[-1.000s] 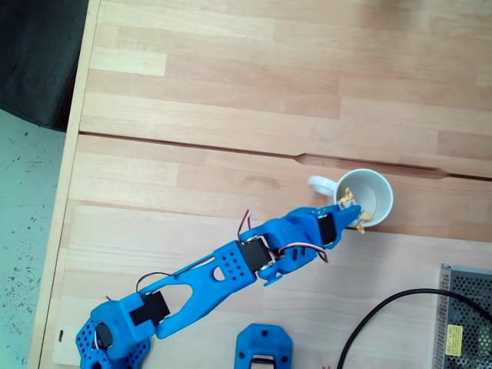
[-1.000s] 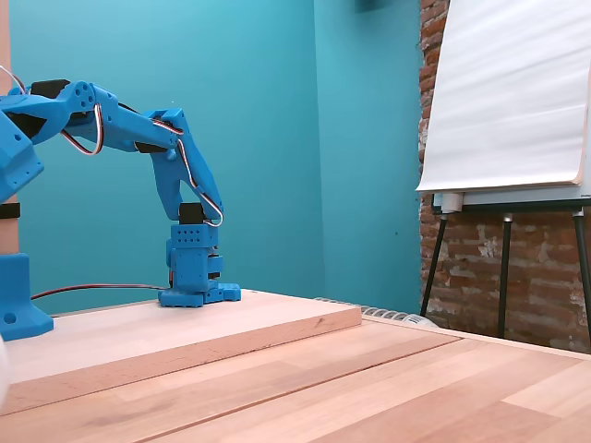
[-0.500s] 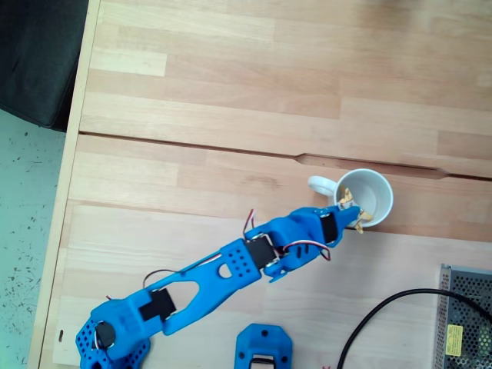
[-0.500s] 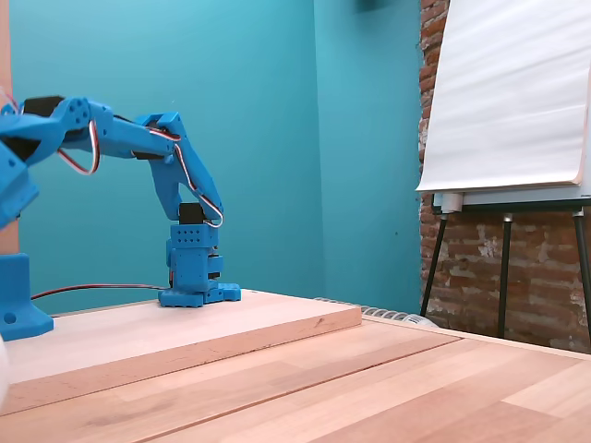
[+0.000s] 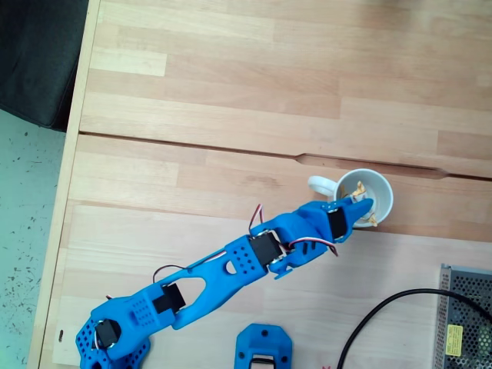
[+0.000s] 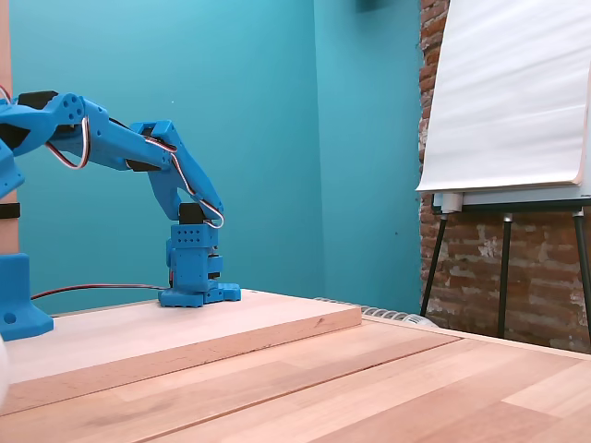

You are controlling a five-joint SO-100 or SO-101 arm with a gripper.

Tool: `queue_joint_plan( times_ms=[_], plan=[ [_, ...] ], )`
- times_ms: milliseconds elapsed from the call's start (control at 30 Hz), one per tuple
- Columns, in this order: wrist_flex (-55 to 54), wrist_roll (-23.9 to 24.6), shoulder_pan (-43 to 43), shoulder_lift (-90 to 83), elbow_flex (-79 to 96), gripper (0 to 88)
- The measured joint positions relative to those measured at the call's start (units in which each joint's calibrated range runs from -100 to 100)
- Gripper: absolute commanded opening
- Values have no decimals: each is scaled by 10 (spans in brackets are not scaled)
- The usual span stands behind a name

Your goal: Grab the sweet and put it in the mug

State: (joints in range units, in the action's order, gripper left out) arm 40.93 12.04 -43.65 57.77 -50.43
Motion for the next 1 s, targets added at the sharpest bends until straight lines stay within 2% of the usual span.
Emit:
queue_joint_plan(
  times_ms=[133, 333, 533, 767, 1000],
  plan=[
    [0, 3, 0, 19, 0, 78],
    [0, 3, 0, 26, 0, 201],
    [0, 3, 0, 28, -1, 273],
    [0, 3, 0, 28, -1, 264],
    [0, 3, 0, 28, -10, 129]
  ],
)
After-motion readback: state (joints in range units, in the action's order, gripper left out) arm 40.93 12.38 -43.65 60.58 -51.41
